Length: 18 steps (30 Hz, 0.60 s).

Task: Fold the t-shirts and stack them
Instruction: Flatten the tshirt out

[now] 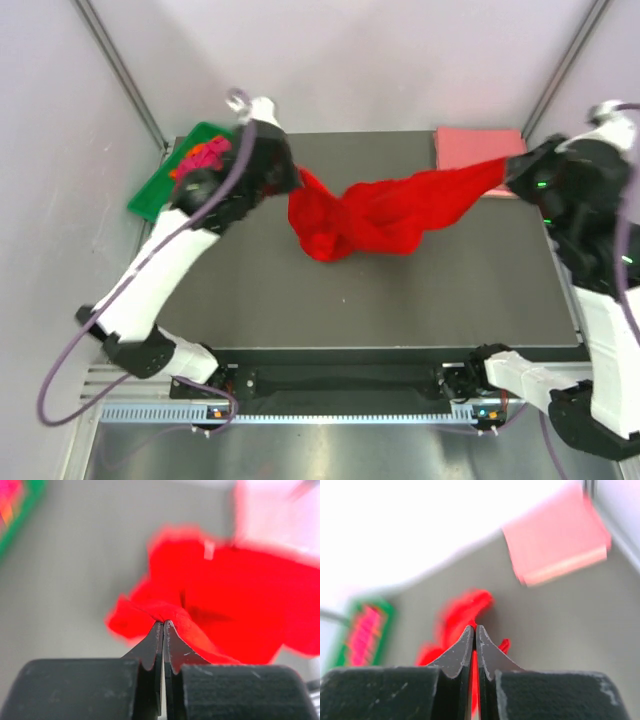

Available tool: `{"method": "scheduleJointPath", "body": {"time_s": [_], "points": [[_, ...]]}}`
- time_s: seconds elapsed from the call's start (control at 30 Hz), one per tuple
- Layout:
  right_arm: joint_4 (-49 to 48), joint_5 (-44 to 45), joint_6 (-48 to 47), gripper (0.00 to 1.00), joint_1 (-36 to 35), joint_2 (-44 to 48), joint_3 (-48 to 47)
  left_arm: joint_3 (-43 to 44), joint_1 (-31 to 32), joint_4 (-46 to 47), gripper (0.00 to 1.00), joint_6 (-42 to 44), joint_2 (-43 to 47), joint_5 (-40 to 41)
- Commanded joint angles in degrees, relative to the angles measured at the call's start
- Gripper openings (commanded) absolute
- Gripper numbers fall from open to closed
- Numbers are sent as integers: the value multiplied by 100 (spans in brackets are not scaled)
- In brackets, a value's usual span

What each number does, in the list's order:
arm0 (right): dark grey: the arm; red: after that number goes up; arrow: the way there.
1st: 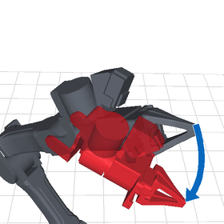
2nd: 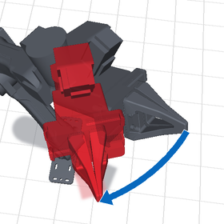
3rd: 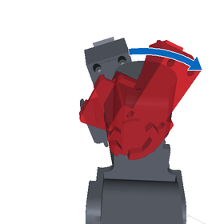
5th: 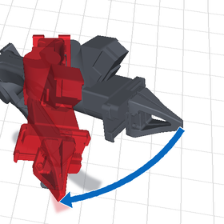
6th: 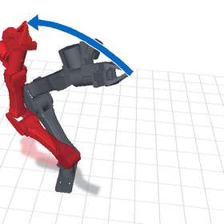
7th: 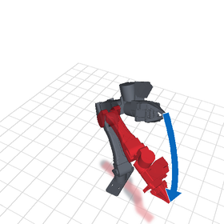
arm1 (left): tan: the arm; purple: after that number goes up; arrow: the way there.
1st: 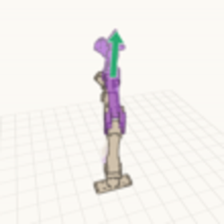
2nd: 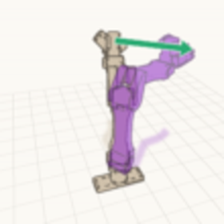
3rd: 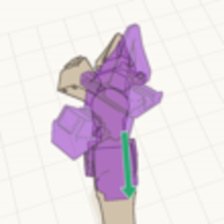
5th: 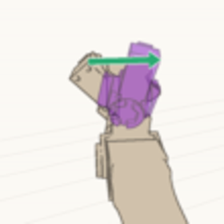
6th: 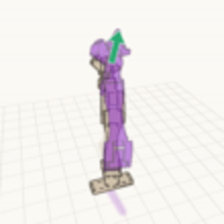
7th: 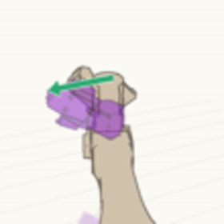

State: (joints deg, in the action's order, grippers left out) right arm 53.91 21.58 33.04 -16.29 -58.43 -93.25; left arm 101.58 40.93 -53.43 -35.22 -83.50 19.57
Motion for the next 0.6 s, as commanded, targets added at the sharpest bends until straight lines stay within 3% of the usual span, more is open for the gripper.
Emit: {"method": "scheduleJointPath", "body": {"time_s": [0.0,0.07,0.17,0.37,0.57], "points": [[646,575,-26,0,74,113,-1448,1423,-6,-774,0,376,790,785],[787,540,53,0,74,348,-1826,2081,-6,-792,0,385,949,593],[928,549,281,0,74,894,-1907,2366,-6,-792,0,271,1370,14],[1051,347,625,0,74,1729,-2003,1884,-6,-880,0,42,1916,-419],[946,31,195,0,74,1160,-1672,1032,-14,-600,0,287,1812,2]]}}
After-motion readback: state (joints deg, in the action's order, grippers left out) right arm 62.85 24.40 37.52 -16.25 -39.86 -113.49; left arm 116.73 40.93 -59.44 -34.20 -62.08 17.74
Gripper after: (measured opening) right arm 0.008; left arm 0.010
